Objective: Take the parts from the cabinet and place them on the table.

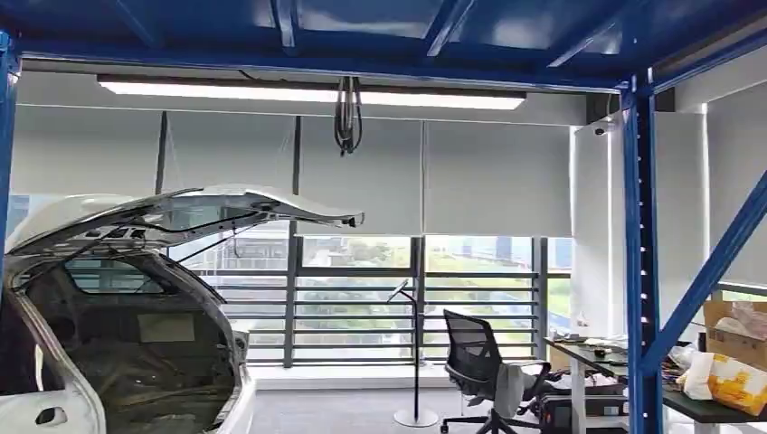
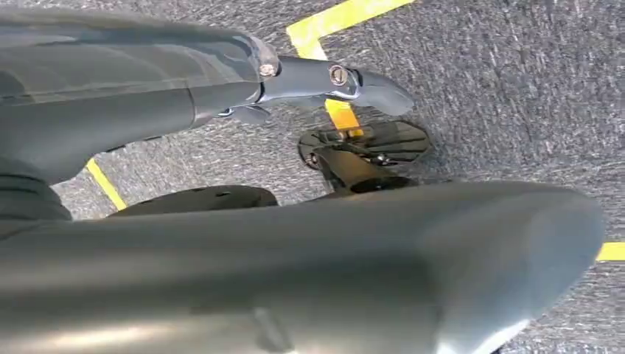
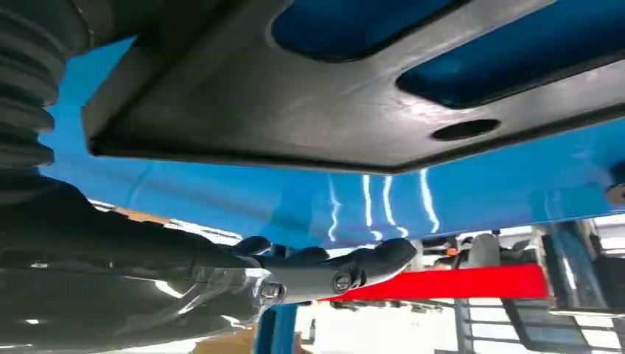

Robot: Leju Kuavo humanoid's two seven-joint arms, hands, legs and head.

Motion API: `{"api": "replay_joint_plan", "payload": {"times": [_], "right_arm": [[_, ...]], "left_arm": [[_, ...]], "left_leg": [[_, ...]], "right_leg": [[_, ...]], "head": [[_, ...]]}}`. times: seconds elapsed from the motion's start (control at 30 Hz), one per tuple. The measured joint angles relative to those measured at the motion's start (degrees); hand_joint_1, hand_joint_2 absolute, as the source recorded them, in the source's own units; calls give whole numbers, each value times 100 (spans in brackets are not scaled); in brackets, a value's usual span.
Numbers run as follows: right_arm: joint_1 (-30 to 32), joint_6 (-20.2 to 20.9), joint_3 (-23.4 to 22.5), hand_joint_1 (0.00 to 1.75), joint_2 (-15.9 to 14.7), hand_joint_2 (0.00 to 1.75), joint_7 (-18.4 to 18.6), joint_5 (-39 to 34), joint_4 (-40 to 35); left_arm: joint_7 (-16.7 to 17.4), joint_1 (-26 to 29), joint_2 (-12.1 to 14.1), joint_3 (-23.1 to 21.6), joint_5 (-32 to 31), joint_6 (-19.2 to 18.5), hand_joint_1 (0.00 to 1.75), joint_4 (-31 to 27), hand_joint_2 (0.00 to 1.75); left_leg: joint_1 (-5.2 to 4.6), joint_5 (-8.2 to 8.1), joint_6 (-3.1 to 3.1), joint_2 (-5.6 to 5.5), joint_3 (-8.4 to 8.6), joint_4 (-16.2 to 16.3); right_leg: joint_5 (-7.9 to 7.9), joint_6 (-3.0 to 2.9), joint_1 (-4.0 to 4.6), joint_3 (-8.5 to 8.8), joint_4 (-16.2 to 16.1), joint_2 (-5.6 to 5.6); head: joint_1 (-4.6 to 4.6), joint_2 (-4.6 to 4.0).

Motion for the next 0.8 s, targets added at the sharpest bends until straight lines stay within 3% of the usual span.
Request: {"api": "replay_joint_plan", "payload": {"times": [0.63,0.67,0.8], "right_arm": [[-664,205,645,0,794,175,-48,169,966],[-683,241,648,175,820,175,-68,131,1021],[-741,387,652,175,879,175,-162,-58,1268]], "left_arm": [[37,-116,-142,-59,20,-7,0,0,0],[37,-116,-142,-59,24,-7,0,0,0],[39,-113,-153,-59,44,-7,0,0,0]], "left_leg": [[0,1,-2,0,1,0],[0,1,-2,0,2,0],[-3,1,-2,0,2,0]], "right_leg": [[0,-1,2,1,2,3],[0,-1,2,1,2,3],[0,0,2,1,1,2]], "head": [[0,0],[0,0],[0,0]]}}
